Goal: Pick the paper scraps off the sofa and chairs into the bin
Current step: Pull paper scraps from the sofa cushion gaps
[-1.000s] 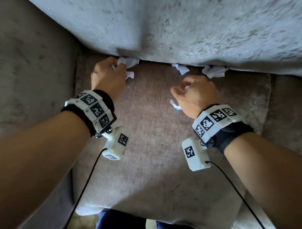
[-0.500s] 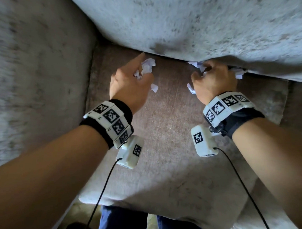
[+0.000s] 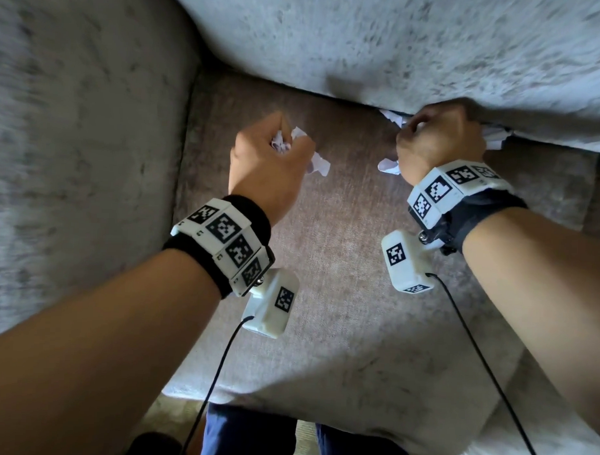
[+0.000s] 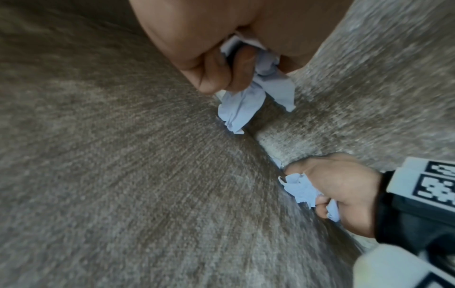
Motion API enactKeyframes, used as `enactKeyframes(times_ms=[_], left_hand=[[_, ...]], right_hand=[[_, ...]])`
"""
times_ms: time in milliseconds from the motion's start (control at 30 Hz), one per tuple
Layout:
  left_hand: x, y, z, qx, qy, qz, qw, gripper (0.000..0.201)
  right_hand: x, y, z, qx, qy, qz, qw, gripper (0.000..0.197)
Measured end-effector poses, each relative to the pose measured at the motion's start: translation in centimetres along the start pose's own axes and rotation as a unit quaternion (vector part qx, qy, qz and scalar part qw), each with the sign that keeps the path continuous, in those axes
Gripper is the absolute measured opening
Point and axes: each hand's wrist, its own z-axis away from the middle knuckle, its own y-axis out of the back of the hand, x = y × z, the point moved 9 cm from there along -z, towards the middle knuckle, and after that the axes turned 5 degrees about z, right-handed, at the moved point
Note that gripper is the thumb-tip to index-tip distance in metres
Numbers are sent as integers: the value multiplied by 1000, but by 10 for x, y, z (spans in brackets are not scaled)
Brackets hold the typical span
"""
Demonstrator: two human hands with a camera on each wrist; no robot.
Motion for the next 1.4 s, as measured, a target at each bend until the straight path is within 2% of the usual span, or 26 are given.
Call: enactKeyframes(times_ms=[133, 433, 533, 633, 767, 1067, 1233, 1300, 1400], left_hand=[[1, -1, 3, -10, 7, 1, 1000, 36], [-5, 0, 7, -14, 16, 8, 1000, 29], [-4, 1, 8, -8, 16, 7, 1000, 31], [-3, -1, 7, -9, 20, 5, 1000, 35], [-3, -3, 4, -15, 22, 7, 1000, 25], [-4, -5, 2, -22, 14, 13, 1000, 27], [-9, -1, 7, -16, 10, 9, 1000, 32], [-10, -1, 8, -21, 13, 7, 1000, 31], [-8, -1, 12, -22, 15, -5, 1000, 26]], right_hand=[[-1, 4, 8, 16, -3, 6, 1000, 22], [-3, 12, 29, 92, -1, -41, 995, 28], [-2, 8, 28, 75, 6, -51, 996, 31], [-9, 2, 21, 15, 29, -40, 999, 30], [-16, 1, 13, -17, 27, -7, 999, 19], [-17, 6, 19, 27, -24, -1, 999, 26], [-24, 11, 35, 52, 4, 37, 998, 22], [-30, 9, 44, 59, 23, 59, 996, 26], [-42, 1, 62, 34, 75, 101, 991, 34]])
